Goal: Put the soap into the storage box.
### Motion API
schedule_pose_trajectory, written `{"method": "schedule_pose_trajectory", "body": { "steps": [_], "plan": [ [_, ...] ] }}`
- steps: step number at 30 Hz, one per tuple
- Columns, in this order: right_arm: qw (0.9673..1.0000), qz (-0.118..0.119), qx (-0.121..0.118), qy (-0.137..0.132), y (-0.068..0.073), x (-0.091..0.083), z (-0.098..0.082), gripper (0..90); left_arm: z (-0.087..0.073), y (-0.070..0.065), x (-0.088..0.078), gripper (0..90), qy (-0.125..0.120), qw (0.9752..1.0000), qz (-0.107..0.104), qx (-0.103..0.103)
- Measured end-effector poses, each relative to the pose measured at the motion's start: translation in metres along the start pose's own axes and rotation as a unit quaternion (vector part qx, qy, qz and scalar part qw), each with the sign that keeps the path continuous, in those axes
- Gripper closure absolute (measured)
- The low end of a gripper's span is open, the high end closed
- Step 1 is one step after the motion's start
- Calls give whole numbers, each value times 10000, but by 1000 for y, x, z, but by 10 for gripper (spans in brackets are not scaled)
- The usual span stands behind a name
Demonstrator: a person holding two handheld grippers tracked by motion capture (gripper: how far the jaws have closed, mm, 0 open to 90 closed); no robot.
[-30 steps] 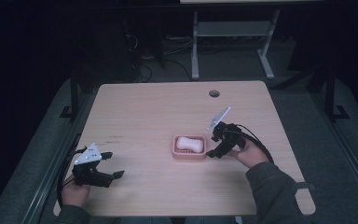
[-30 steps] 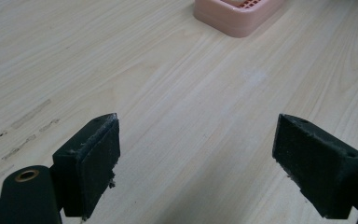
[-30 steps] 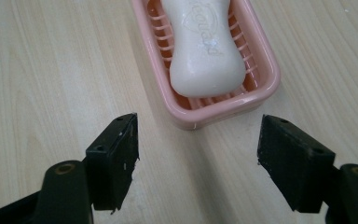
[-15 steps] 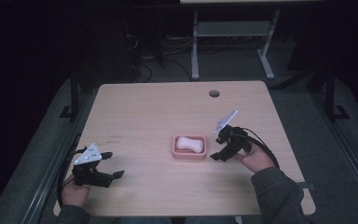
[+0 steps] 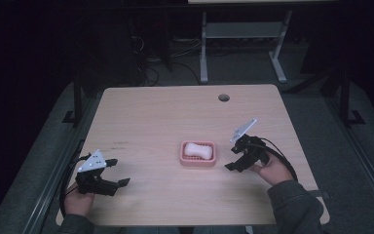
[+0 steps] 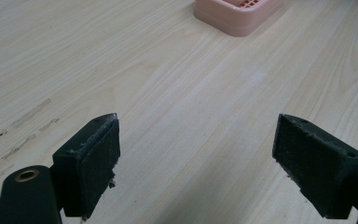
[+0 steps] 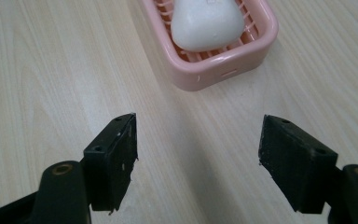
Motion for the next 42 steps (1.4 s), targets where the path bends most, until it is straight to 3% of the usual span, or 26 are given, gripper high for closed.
{"method": "schedule_pose_trajectory", "body": {
  "steps": [17, 42],
  "plan": [
    [9997, -88, 185, -126, 0, -9, -29, 276, 0, 0, 0, 148, 10, 10000, 9, -30],
    [9976, -219, 534, -383, 11, -19, -72, 274, -1, -2, 1, 148, 46, 10000, 13, 11]
  ]
}}
Point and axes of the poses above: each handheld gripper's, and its own axes: x roughly forward along the jaws, z roughly out of its top, y roughly to its left, the point moved 6 cm from there along x, roughly forward along the jaws, and after that the axes turned 9 degrees about z, right-handed, at the moved point
